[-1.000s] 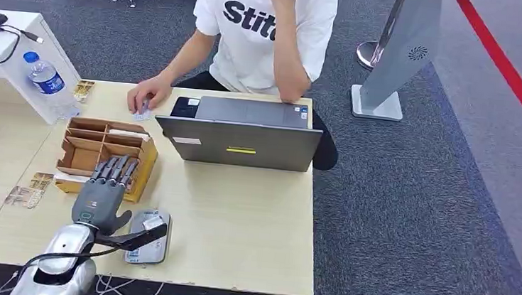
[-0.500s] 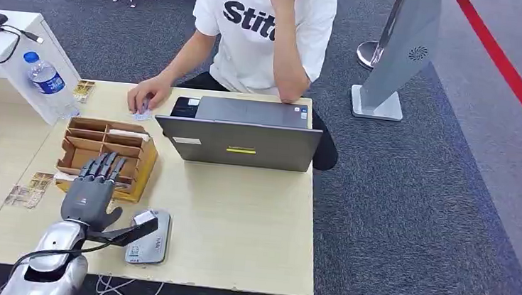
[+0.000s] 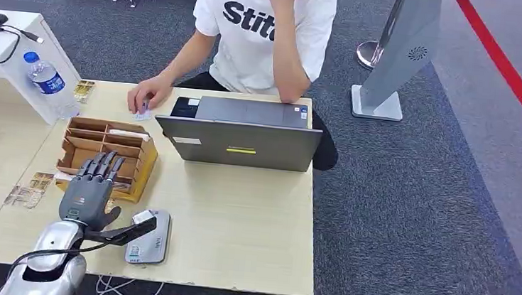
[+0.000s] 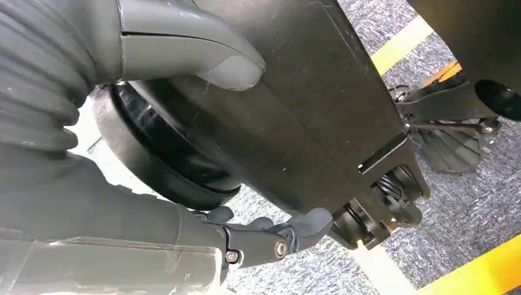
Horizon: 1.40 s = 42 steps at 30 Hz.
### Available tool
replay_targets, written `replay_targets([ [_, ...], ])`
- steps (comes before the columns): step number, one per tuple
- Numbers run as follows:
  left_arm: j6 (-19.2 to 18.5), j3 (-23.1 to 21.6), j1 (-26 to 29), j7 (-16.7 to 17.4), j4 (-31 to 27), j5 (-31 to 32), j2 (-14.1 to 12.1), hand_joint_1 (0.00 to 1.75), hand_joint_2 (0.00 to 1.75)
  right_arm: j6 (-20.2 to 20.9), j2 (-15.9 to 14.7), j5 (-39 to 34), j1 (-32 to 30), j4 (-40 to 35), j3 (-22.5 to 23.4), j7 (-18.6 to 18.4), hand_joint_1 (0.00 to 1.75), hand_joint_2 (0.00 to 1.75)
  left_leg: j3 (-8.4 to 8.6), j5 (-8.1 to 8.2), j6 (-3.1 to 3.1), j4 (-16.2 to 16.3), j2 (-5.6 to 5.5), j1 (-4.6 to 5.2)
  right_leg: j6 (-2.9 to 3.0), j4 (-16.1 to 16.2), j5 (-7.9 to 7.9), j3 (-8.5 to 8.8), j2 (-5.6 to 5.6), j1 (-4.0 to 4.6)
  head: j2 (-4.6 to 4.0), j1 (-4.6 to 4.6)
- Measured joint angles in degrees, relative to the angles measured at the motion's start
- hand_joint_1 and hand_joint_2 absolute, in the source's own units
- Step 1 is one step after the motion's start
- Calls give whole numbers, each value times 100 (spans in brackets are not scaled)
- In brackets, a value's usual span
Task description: Pass the card to the sensor for recognition and then transmit it.
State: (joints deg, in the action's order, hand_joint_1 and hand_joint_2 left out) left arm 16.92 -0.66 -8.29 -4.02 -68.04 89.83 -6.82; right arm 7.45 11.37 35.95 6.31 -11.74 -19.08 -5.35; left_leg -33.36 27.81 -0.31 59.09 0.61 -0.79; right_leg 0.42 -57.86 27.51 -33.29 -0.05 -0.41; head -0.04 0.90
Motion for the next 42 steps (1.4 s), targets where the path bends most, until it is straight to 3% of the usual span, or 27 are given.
replay_targets([
  [14,0,28,-2,7,-24,0,28,5,175,0,-2,0,1,0,0,0,0,175,0,0,0,0,0,0,0,0,0,0,0,0,2,0],
  [15,0,31,-3,11,-24,0,28,148,175,0,-2,0,1,0,0,0,0,175,0,0,0,0,0,0,0,0,0,0,0,0,2,0],
  [16,0,31,-2,11,-24,-2,31,168,175,2,-2,0,1,0,0,0,0,175,0,0,0,0,0,0,0,0,0,0,0,0,0,0],
  [17,0,31,-2,11,-26,-2,31,175,175,2,0,0,1,0,0,0,0,175,0,0,0,0,0,0,0,0,0,0,0,0,0,0],
  [42,-33,116,-20,-35,-79,-2,83,175,175,0,0,0,1,0,0,2,0,175,0,0,0,0,0,0,0,0,0,0,0,0,2,0],
])
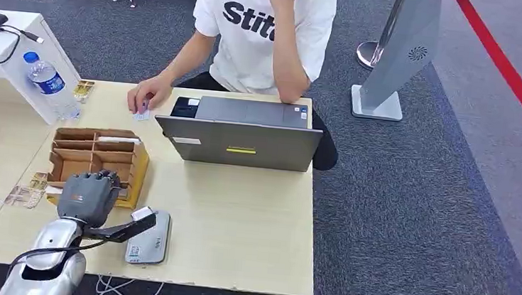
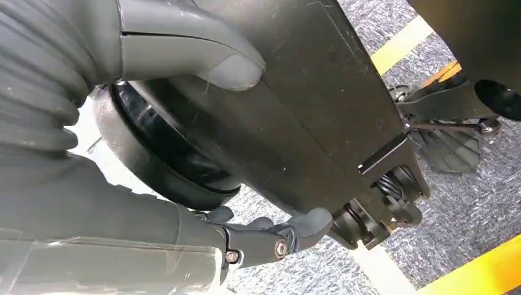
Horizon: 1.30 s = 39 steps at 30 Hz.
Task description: Pass the card to the sensor for recognition and then transmit it.
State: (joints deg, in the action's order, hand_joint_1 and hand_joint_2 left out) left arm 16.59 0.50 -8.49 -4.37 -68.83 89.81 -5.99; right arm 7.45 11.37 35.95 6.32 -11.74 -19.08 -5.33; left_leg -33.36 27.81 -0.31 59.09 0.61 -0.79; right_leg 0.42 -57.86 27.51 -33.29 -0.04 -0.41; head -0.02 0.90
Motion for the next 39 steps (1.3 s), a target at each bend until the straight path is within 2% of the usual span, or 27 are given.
replay_targets([
  [6,160,17,0,-105,-83,-42,7,175,175,4,-2,0,0,2,-2,17,0,175,0,-1,0,0,0,0,0,0,0,0,0,0,-2,0],
  [8,352,33,-9,-166,-270,-68,33,175,175,28,-2,0,0,2,-4,48,0,175,0,-1,0,1,-1,0,0,0,0,0,0,0,-2,0],
  [12,483,105,-91,-214,-729,-129,76,175,175,61,-9,0,1,2,-17,98,0,175,0,-1,0,1,0,0,0,0,-1,1,1,0,-2,0],
  [15,529,111,-130,-240,-1092,-173,107,175,175,76,-13,0,2,0,-22,116,0,175,0,-1,0,1,-1,0,0,0,-1,1,0,0,-2,0],
  [19,533,116,-142,-240,-1285,-186,125,175,175,76,-13,0,2,2,-22,120,0,175,0,-1,0,1,0,0,0,0,0,1,1,0,-2,0],
  [39,536,122,-141,-240,-1436,-186,160,175,175,79,-15,0,2,2,-22,120,0,175,-1,-1,0,0,-1,-1,0,0,0,1,0,0,-2,0],
])
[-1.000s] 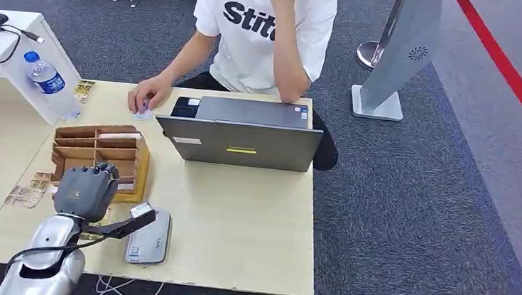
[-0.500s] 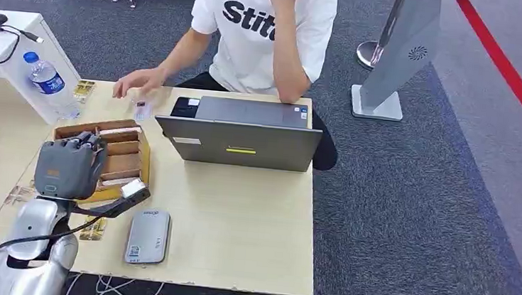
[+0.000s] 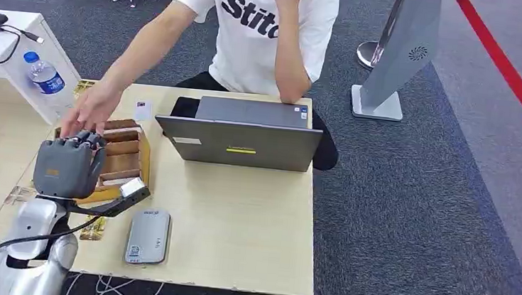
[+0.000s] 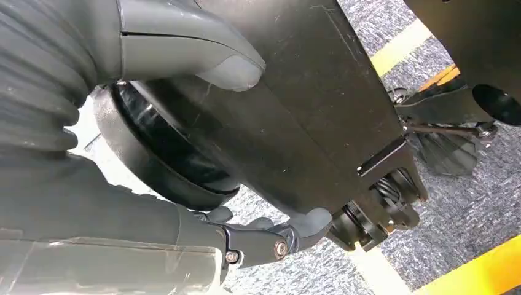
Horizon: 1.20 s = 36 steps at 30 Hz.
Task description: Pass the card to the sensor for recognition and then transmit it.
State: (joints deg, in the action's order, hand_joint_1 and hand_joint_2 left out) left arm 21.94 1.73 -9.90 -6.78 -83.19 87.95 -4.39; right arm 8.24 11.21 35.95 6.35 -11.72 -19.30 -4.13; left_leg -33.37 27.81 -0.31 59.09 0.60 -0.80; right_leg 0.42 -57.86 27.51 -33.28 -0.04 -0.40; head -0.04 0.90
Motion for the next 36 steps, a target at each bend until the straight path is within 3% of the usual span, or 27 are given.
replay_targets([
  [6,72,2,-1,-53,-26,-37,11,175,175,0,0,0,-1,0,0,2,0,175,0,0,0,0,0,0,0,0,0,-1,0,0,0,0],
  [13,111,33,-36,-125,-435,-216,33,175,175,17,-4,0,-1,0,-4,20,0,175,0,0,0,0,1,0,0,0,0,-1,1,0,0,0],
  [19,-299,186,-471,-350,-312,-682,22,175,175,63,-4,0,15,0,-118,20,0,175,2,-3,-3,0,1,-1,3,-1,-3,1,2,0,0,0],
  [22,-482,199,-676,-308,-216,-697,15,175,175,83,-7,0,15,0,-160,110,0,175,7,-6,-6,2,-4,-1,3,0,-4,-6,-1,1,0,2],
  [24,-706,203,-1292,-236,312,-618,-18,175,175,140,-7,0,26,2,-234,256,0,175,-11,-22,-2,6,-36,-7,2,-1,-4,-1,-34,5,0,-4],
  [26,-667,208,-2078,-236,1194,-560,-120,175,175,218,0,0,22,2,-317,299,0,175,-19,-34,-16,5,-55,-13,11,-4,-16,1,-49,8,2,-26],
  [28,-588,232,-2510,-223,1671,-544,-186,175,175,221,2,0,21,2,-361,306,0,175,-10,-34,-16,2,-28,-11,23,-5,-25,-1,-31,7,0,4],
  [31,-575,243,-2790,-225,2089,-533,-219,175,175,223,2,0,23,2,-422,304,0,175,-10,-34,-17,3,-12,-10,19,-6,-29,-6,-5,7,0,4],
  [36,-579,249,-2911,-225,2323,-533,-221,175,175,223,2,0,26,2,-435,302,0,175,-13,-28,-18,4,-3,-9,18,-3,-27,-11,5,7,0,2],
])
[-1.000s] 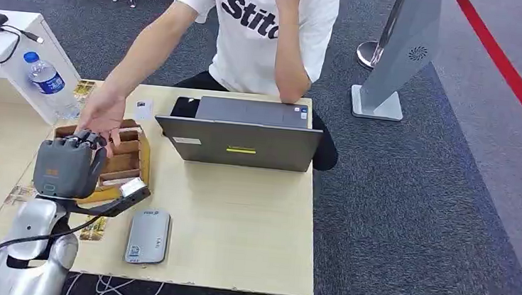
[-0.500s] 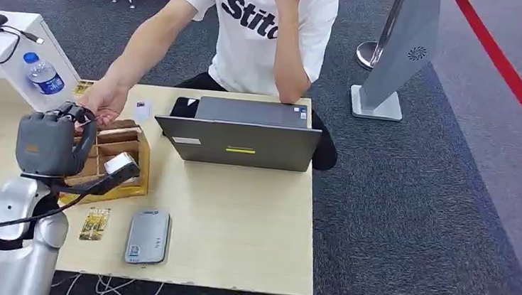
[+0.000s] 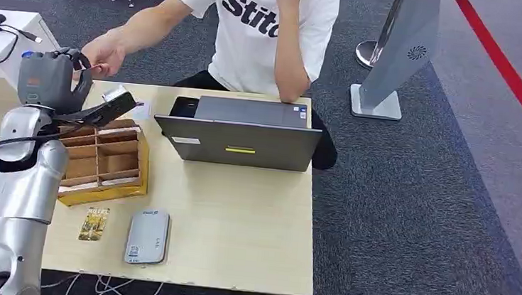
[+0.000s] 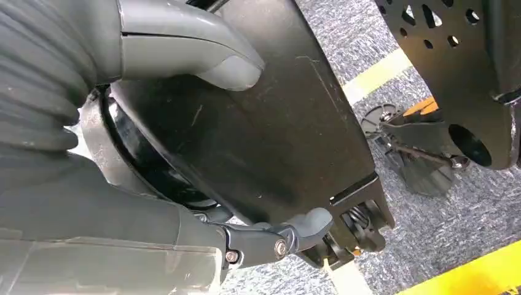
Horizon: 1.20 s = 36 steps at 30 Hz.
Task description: Pass the card to the sensor for recognition and then transmit it.
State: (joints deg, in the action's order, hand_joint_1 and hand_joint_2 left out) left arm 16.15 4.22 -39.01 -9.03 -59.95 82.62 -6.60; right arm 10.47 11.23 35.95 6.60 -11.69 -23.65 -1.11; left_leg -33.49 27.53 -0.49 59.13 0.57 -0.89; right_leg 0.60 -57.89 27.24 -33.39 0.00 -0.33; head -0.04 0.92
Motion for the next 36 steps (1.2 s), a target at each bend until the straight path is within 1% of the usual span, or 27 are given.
replay_targets([
  [10,2,0,-36,0,227,2,-2,175,175,0,0,0,0,0,-15,0,0,175,-2,11,7,0,18,0,-2,2,3,-7,16,0,0,0],
  [36,7,0,-37,-2,280,2,-7,175,175,0,0,0,1,0,-20,0,0,175,-1,8,8,0,14,0,-2,2,1,-4,10,0,2,0],
])
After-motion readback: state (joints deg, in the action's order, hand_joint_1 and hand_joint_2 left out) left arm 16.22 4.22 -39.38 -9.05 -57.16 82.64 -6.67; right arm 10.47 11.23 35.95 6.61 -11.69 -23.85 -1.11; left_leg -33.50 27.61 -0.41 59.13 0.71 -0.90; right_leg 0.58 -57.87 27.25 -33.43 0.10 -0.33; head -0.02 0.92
